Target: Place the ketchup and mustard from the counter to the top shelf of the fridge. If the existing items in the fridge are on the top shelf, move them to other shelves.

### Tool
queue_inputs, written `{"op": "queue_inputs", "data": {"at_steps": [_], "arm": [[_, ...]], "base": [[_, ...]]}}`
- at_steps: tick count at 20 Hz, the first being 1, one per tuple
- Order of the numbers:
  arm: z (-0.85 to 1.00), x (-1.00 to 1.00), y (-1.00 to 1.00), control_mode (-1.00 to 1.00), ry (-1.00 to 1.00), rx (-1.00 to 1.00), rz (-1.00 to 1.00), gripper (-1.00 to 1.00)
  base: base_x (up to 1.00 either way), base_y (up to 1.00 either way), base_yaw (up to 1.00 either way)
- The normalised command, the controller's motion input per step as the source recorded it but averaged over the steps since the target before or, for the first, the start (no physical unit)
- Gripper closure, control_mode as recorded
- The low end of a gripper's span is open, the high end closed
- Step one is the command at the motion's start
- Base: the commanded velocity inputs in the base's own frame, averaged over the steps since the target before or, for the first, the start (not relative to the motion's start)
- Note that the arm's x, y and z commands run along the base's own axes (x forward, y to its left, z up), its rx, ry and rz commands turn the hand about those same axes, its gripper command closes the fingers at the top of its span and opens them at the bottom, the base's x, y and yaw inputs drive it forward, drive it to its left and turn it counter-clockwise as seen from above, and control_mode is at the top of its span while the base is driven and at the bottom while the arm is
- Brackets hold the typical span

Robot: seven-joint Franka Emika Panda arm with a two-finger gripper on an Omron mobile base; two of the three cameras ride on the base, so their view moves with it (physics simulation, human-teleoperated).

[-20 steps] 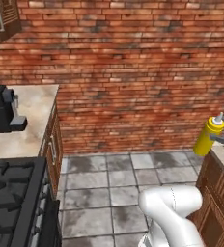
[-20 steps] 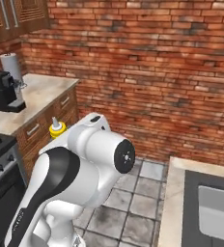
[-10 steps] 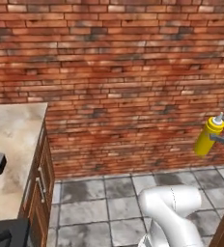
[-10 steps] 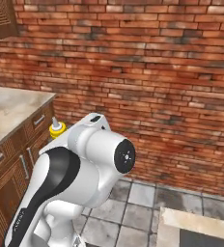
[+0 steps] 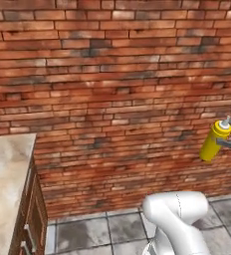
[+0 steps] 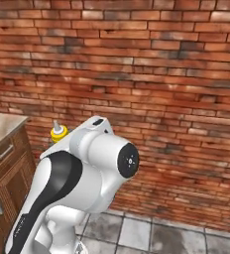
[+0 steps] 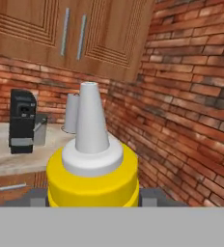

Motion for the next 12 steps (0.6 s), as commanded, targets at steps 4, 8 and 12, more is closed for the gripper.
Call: {"op": "queue_inputs", "data": {"at_steps": [4,8,12], "arm": [[0.0,0.0,0.0,1.0,0.0,0.0,0.0,1.0],[0.0,0.0,0.0,1.0,0.0,0.0,0.0,1.0],[0.0,0.0,0.0,1.0,0.0,0.0,0.0,1.0]], "base": [[0.97,-0.11,-0.46],[0.78,-0.02,-0.61],[0.62,0.0,-0.67]]}}
